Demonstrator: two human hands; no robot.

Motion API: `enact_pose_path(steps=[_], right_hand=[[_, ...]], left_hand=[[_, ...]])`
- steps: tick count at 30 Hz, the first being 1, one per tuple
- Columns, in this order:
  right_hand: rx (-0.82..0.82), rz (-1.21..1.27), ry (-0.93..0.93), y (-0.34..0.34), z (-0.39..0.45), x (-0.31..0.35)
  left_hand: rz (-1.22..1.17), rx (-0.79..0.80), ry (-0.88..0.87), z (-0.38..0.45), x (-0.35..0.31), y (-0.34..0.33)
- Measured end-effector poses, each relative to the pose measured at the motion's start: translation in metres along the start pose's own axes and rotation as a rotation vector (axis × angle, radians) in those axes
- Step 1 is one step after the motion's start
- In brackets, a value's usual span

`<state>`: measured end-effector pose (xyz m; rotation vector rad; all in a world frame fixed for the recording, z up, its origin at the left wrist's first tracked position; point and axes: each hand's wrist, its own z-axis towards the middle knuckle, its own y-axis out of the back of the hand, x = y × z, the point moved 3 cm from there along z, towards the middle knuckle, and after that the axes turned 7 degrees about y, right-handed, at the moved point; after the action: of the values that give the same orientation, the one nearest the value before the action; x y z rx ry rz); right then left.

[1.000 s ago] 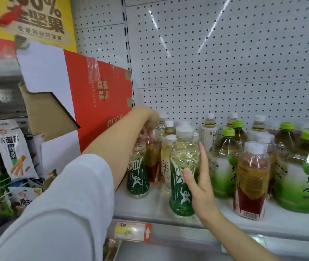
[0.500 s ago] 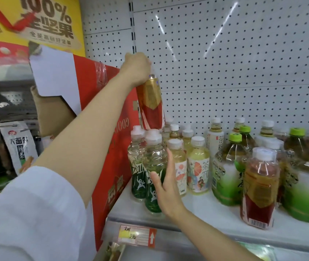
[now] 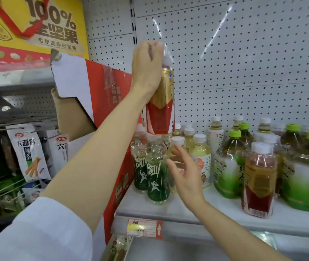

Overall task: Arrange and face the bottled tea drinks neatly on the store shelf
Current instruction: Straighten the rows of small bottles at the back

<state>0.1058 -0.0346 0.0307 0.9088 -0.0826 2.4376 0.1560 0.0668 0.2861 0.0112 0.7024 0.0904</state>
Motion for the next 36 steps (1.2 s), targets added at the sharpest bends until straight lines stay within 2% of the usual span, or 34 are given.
enact_pose_path(steps=[2, 5, 8, 11, 14, 15, 16, 18, 20, 21, 23, 25, 30, 34, 36], right_hand=[[-0.11, 0.126, -0.012, 0.023, 0.005, 0.014], [-0.176, 0.276, -0.077, 0.05, 0.016, 0.041], [-0.121, 0.407, -0.084, 0.07, 0.023, 0.064], [-0.039, 0.377, -0.085, 0.082, 0.022, 0.071], [-0.044, 0.351, -0.145, 0.091, 0.004, 0.063], [-0.072, 0.374, -0.18, 0.096, -0.005, 0.058], [-0.097, 0.399, -0.22, 0.102, -0.014, 0.05], [-0.134, 0.428, -0.273, 0.116, -0.031, 0.04], [-0.166, 0.43, -0.307, 0.128, -0.046, 0.031], [-0.185, 0.431, -0.324, 0.133, -0.052, 0.028], [-0.208, 0.426, -0.342, 0.141, -0.062, 0.022], [-0.22, 0.42, -0.358, 0.147, -0.07, 0.017], [-0.223, 0.423, -0.385, 0.157, -0.085, 0.013], [-0.217, 0.412, -0.364, 0.165, -0.097, 0.014], [-0.216, 0.412, -0.354, 0.169, -0.102, 0.016]], left_hand=[[-0.004, 0.0, -0.016, -0.013, -0.008, -0.007], [-0.077, 0.075, 0.009, -0.033, -0.014, -0.023], [-0.09, 0.172, 0.114, -0.058, -0.007, -0.042], [-0.068, 0.249, 0.177, -0.092, 0.001, -0.064], [-0.011, 0.422, 0.263, -0.111, 0.015, -0.081], [0.079, 0.453, 0.265, -0.108, 0.023, -0.081], [0.288, 0.462, 0.217, -0.1, 0.034, -0.077], [0.92, 0.483, 0.088, -0.084, 0.057, -0.067], [1.372, 0.71, 0.04, -0.086, 0.077, -0.067], [1.477, 0.807, 0.023, -0.089, 0.085, -0.071], [1.584, 0.868, -0.007, -0.093, 0.093, -0.08], [1.584, 0.844, -0.013, -0.093, 0.092, -0.088], [1.371, 0.834, 0.067, -0.104, 0.085, -0.097], [1.34, 0.759, 0.112, -0.109, 0.08, -0.084], [1.265, 0.672, 0.109, -0.11, 0.067, -0.075]])
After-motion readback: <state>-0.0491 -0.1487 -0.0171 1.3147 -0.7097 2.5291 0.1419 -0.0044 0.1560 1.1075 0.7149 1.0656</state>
